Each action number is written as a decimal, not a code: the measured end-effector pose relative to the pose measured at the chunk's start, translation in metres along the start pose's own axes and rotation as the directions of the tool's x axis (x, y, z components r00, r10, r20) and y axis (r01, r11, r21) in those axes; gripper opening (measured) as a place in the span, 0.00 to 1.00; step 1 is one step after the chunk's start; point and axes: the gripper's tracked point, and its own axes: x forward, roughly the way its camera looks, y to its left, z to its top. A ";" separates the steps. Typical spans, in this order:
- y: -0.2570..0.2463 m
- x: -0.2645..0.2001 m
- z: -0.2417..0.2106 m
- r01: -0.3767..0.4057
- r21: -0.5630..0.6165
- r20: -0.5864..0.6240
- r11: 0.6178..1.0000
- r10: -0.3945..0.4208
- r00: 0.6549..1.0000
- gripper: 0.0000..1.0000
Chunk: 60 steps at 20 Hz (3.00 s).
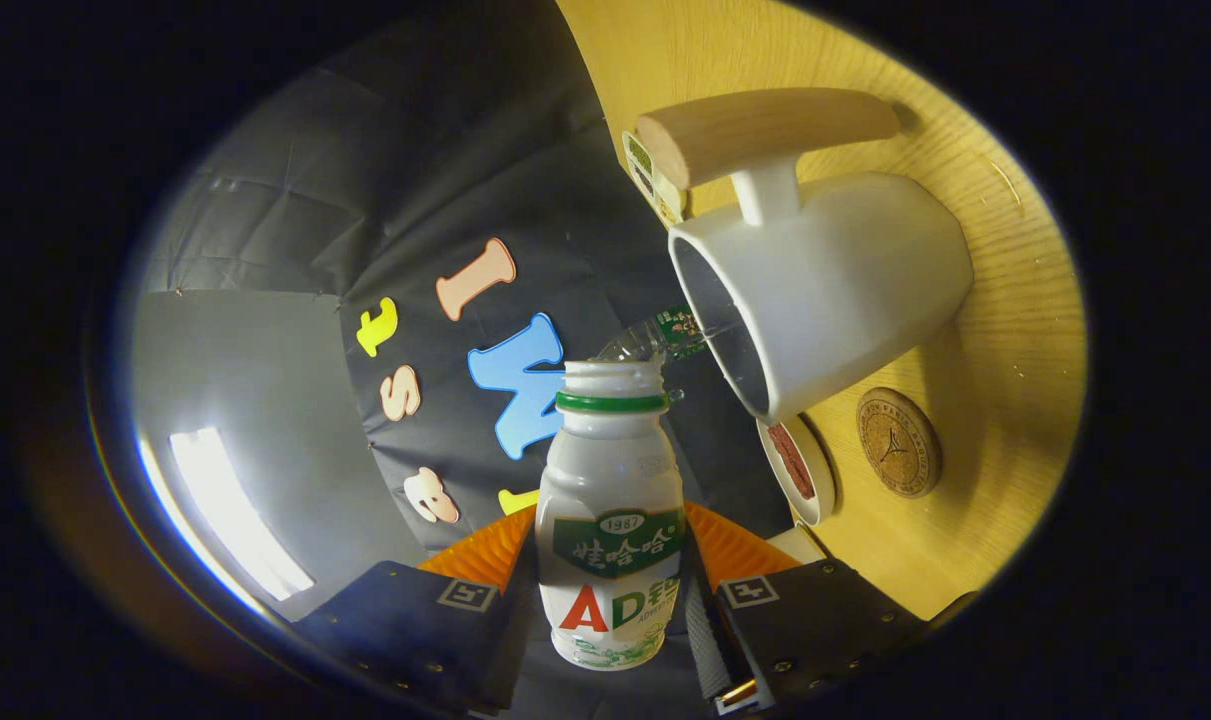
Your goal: Take the bottle from table, then pour the juice into the cup, finally place the bottle on the coaster
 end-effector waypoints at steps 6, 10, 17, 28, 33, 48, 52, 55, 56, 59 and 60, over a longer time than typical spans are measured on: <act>0.000 -0.001 0.001 0.010 0.027 0.019 1.000 -0.011 1.000 0.66; 0.002 0.003 0.002 0.008 0.030 0.022 1.000 -0.009 1.000 0.67; 0.001 0.002 0.005 0.011 0.037 0.026 0.999 -0.012 1.000 0.66; 0.004 0.002 0.005 0.006 0.040 0.030 0.999 -0.008 1.000 0.67; -0.002 0.001 0.005 0.018 0.022 0.027 1.000 -0.019 0.999 0.66; -0.029 0.002 0.016 0.137 -0.394 0.061 0.909 -0.123 0.991 0.67; -0.033 0.003 0.019 0.166 -0.569 0.076 0.805 -0.149 0.986 0.67; -0.025 0.006 0.020 0.149 -0.678 0.077 0.720 -0.131 0.988 0.67; -0.022 0.006 0.016 0.135 -0.698 0.070 0.703 -0.121 0.990 0.67; -0.015 0.008 0.007 0.116 -0.776 0.068 0.620 -0.102 0.992 0.67; -0.017 0.007 0.005 0.122 -0.808 0.074 0.577 -0.106 0.992 0.67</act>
